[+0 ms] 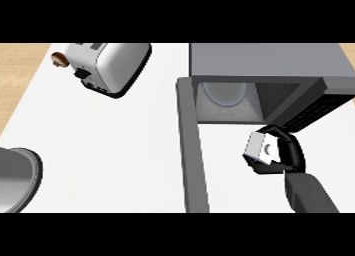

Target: Pick up the milk, place it into the microwave and close the microwave

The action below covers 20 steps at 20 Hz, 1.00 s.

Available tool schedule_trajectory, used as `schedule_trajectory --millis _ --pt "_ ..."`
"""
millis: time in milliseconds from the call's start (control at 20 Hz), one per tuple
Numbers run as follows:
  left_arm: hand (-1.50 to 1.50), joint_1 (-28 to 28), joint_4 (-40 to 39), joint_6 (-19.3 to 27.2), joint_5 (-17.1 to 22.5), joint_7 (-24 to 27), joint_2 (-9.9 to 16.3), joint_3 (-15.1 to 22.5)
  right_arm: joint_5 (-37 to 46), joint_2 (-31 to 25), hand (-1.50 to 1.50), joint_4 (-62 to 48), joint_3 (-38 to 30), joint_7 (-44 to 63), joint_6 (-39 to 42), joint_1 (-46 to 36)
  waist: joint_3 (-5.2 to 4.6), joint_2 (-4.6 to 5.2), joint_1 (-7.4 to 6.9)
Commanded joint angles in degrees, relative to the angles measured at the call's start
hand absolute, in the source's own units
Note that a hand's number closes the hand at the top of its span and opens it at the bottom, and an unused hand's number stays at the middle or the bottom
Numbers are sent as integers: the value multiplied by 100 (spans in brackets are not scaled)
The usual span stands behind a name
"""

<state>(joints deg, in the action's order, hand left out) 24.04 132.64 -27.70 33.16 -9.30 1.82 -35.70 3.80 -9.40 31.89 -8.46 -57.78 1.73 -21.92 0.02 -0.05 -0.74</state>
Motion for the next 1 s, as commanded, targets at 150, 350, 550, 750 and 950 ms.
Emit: schedule_trajectory --millis 150,350,550,750,950 --pt "-150 240 213 -94 593 -136 36 -398 0 376 150 1167 471 291 342 385 -5 -21 55" --pt "-150 340 88 -391 422 39 -156 -403 -84 254 150 2597 621 1490 261 643 -8 -26 72" --pt "-150 233 278 -103 272 -47 -173 -241 99 446 150 2977 709 1928 -227 513 -4 -12 49" --pt "-150 333 -212 -511 414 293 -175 -571 368 771 150 2740 827 2319 -714 29 -4 -4 6" --pt "-150 134 -91 -361 406 -1 -37 -533 586 693 150 2050 622 2775 -1066 -1150 -1 16 -34"
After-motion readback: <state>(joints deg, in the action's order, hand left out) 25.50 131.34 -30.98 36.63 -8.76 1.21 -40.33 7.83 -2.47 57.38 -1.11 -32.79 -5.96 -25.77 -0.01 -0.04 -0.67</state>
